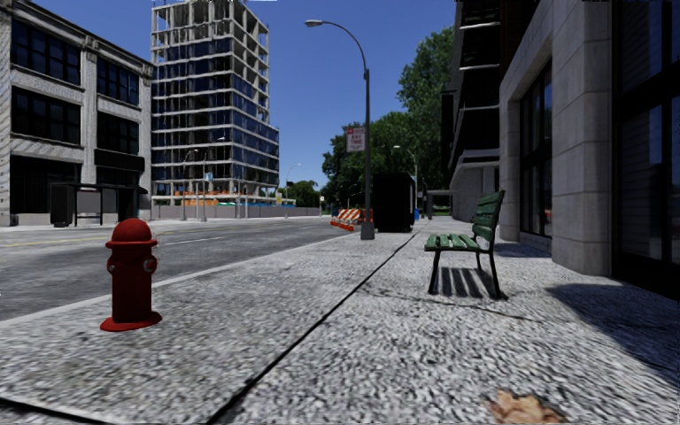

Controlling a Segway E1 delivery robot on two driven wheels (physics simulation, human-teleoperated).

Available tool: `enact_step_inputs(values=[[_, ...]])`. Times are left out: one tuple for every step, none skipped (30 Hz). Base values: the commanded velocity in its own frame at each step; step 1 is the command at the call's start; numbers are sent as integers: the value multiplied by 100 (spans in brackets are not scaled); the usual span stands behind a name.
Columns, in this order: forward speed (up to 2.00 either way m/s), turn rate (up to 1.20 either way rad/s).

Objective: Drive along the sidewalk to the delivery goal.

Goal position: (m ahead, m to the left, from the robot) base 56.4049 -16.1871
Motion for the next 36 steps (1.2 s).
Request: enact_step_inputs(values=[[200, 44], [200, 44], [200, 44], [200, 44], [200, 44], [200, 44], [200, 36], [200, 0], [200, 0], [200, 0], [200, 0], [200, 0], [200, 0], [200, 0], [200, 0], [200, 0], [200, 0], [200, 0], [200, 0], [200, 0], [200, 0], [200, 0], [200, 0], [200, 0], [200, 0], [200, 0], [200, 0], [200, 0], [200, 0], [200, 0], [200, 0], [200, 0], [200, 0], [200, -15], [200, -25], [200, -32]])
